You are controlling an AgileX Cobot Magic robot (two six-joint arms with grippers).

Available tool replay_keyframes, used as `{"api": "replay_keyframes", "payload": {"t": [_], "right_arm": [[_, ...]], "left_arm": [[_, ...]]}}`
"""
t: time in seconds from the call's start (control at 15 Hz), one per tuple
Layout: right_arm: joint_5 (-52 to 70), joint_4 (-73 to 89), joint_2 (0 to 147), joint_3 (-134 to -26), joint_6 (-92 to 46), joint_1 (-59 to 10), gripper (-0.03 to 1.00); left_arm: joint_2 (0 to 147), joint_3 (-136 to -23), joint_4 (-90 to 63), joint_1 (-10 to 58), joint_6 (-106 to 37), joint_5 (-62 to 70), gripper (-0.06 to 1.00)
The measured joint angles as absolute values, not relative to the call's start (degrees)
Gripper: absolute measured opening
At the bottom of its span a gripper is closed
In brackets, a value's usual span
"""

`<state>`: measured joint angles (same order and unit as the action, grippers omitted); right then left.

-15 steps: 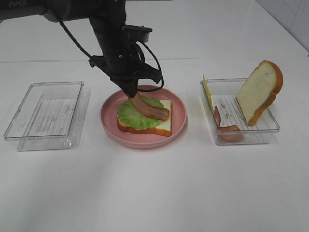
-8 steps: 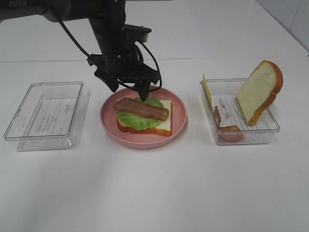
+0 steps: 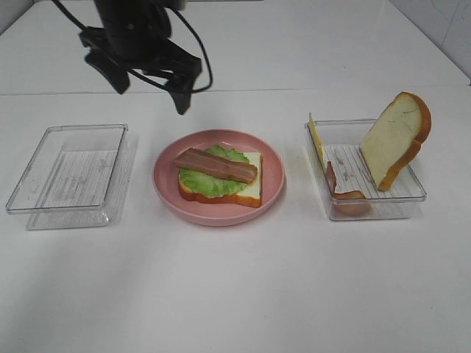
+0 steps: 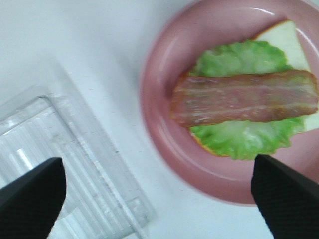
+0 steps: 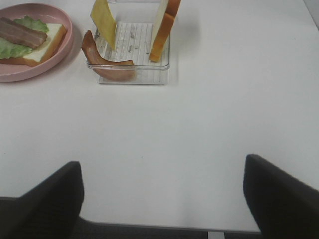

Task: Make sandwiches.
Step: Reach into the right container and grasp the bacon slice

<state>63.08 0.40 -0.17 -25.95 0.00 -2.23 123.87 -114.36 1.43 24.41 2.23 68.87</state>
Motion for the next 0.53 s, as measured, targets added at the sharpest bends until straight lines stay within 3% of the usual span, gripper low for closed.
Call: {"api": "replay_keyframes", "payload": {"t": [0.47,0.53], "right_arm": [[63.08,0.4,-0.17,-25.95,0.0,-2.23,0.85],[63.08,0.4,-0.17,-25.95,0.0,-2.23,0.85]], "left_arm": [[118.6,-113.39,-3.21,-0.4,-1.6,69.27,0.91],[116.77,-110.35,-4.13,-1.43,-2.06,69.21,0.9]]}}
